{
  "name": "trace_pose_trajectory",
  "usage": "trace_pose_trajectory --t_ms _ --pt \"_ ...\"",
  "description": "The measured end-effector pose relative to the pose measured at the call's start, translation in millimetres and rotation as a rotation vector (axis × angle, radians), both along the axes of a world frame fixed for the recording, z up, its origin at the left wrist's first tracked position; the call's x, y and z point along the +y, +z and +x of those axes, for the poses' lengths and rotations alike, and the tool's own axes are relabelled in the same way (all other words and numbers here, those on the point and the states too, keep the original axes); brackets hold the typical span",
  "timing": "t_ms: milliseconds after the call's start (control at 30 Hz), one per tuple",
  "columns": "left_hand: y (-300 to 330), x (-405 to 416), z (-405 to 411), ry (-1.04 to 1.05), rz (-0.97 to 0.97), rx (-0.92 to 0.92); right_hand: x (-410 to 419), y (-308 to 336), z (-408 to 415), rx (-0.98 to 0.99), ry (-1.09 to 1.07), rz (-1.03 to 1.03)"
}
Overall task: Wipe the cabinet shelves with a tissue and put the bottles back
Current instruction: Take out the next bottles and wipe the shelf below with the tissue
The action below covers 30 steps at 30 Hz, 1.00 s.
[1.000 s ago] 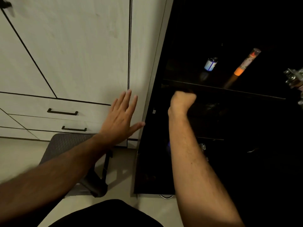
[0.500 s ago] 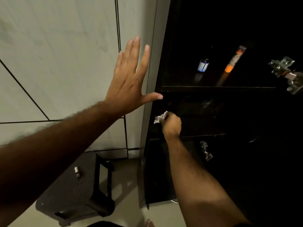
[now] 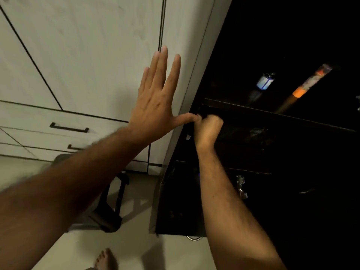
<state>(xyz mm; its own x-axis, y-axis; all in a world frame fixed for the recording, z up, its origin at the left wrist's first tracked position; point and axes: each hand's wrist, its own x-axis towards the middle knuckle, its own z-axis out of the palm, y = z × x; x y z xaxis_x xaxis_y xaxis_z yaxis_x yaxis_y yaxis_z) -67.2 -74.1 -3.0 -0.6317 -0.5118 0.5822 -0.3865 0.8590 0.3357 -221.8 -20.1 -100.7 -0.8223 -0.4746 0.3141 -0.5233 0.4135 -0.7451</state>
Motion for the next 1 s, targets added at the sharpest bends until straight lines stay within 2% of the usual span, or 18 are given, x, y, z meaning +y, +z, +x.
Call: trace_pose_trajectory --t_ms 133,267,433,500,567,700,767,867,933,1000 --pt "-19 13 -4 0.086 0.071 0.05 20 -45 -7 0.007 0.141 0.109" --pt "-42 26 -8 0.158 0.15 0.111 28 -60 -18 0.052 0.091 0.213" --pt "-72 41 -7 0.245 0.268 0.157 27 -12 -32 0.003 -0.051 -0.246" --pt "-83 45 -8 0.245 0.299 0.169 21 13 -38 -0.031 -0.007 -0.424" --pt "-92 45 -11 0.238 0.305 0.195 18 26 -42 -0.028 0.013 -0.499" --pt "-111 41 -17 0.228 0.298 0.275 23 2 -41 0.051 0.032 -0.479" --pt "-119 40 -18 0.217 0.314 0.295 33 -31 -40 0.052 0.026 -0.324" --pt "-134 42 -19 0.219 0.338 0.296 42 -67 -38 -0.053 0.018 -0.075" --pt "-142 46 -21 0.226 0.343 0.304 42 -69 -40 -0.097 0.008 -0.07" --pt "-150 52 -24 0.229 0.347 0.326 35 -51 -45 -0.13 0.0 -0.193"
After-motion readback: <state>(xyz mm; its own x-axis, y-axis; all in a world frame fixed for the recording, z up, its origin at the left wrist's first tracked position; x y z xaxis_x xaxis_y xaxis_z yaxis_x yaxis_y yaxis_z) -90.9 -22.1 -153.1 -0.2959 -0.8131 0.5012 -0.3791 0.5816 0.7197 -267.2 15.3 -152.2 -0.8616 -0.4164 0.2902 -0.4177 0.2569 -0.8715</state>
